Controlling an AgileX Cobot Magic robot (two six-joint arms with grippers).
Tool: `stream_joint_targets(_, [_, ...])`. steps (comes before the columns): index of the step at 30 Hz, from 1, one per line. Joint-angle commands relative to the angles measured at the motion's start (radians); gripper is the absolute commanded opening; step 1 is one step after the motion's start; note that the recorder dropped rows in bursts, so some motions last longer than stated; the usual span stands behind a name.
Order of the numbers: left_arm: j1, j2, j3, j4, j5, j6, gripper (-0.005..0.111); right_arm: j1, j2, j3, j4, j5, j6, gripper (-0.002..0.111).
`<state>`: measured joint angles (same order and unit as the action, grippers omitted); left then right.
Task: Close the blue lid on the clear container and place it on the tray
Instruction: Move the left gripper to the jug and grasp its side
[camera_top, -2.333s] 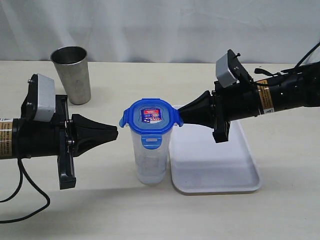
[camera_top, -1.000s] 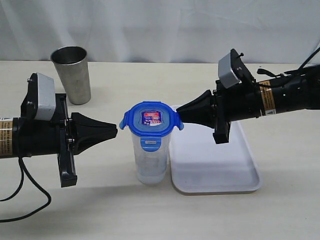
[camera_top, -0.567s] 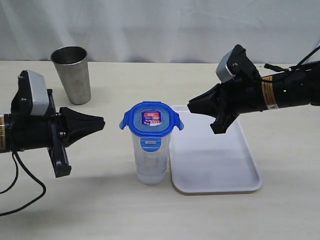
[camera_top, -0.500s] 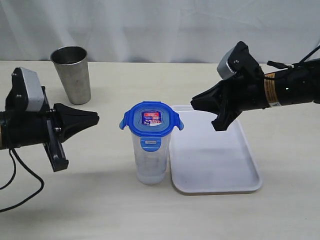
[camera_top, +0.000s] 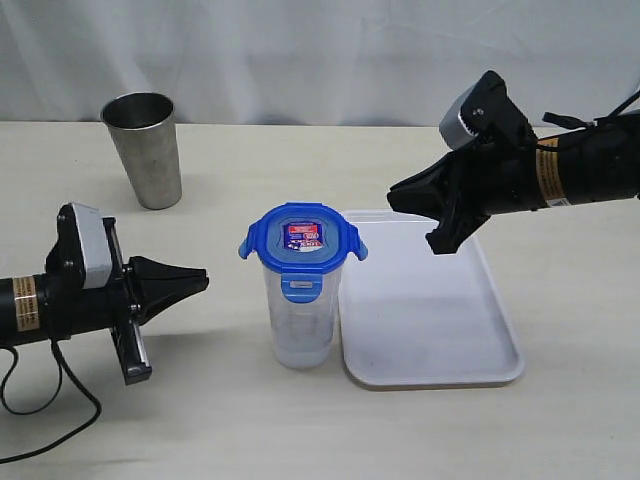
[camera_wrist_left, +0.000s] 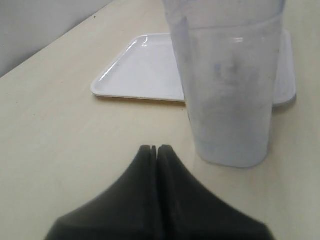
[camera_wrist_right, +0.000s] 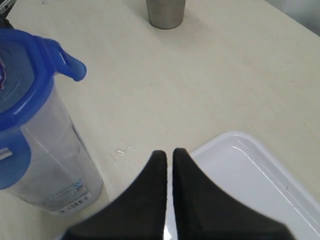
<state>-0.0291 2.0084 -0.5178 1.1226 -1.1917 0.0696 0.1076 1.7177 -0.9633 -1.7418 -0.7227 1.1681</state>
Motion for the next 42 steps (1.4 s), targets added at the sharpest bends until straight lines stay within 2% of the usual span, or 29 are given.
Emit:
stream_joint_targets(1, [-0.024,0.006,0.002,-0.098,-0.029,0.016,0.012,-0.001,-0.010,0.005,-0.003,0.003,0.006,0.004])
stream_joint_targets(8, [-0.024,0.006,0.002,-0.097,-0.029,0.016,0.080,-0.001,-0.010,0.005,-0.003,-0.007,0.014,0.004])
stream_joint_targets(11, [-0.024,0.006,0.002,-0.099,-0.029,0.016,0.091,-0.001,-0.010,0.005,-0.003,-0.007,0.014,0.004])
stream_joint_targets(14, [-0.030,0.006,0.002,-0.091,-0.029,0.014,0.090,-0.001,-0.010,0.005,-0.003,-0.007,0.014,0.004])
stream_joint_targets(18, [-0.076,0.008,0.002,-0.100,-0.029,-0.048,0.090,-0.001,-0.010,0.005,-0.003,-0.007,0.014,0.004])
stream_joint_targets(24, [-0.177,0.024,0.002,-0.292,0.011,0.060,0.090,-0.001,-0.010,0.005,-0.003,-0.007,0.028,0.004])
stream_joint_targets(30, [-0.217,0.027,-0.023,-0.215,0.004,0.052,0.090,-0.001,-0.010,0.005,-0.003,-0.007,0.032,0.004])
stream_joint_targets(33, [-0.217,0.041,-0.041,-0.211,-0.007,0.040,0.090,-0.001,-0.010,0.005,-0.003,-0.007,0.036,0.004])
stream_joint_targets(37, [-0.224,0.076,-0.091,-0.132,-0.028,-0.020,0.090,-0.001,-0.010,0.005,-0.003,-0.007,0.036,0.004])
stream_joint_targets(42, [-0.252,0.109,-0.137,-0.128,-0.029,-0.024,0.090,-0.001,-0.010,0.005,-0.003,-0.007,0.040,0.004])
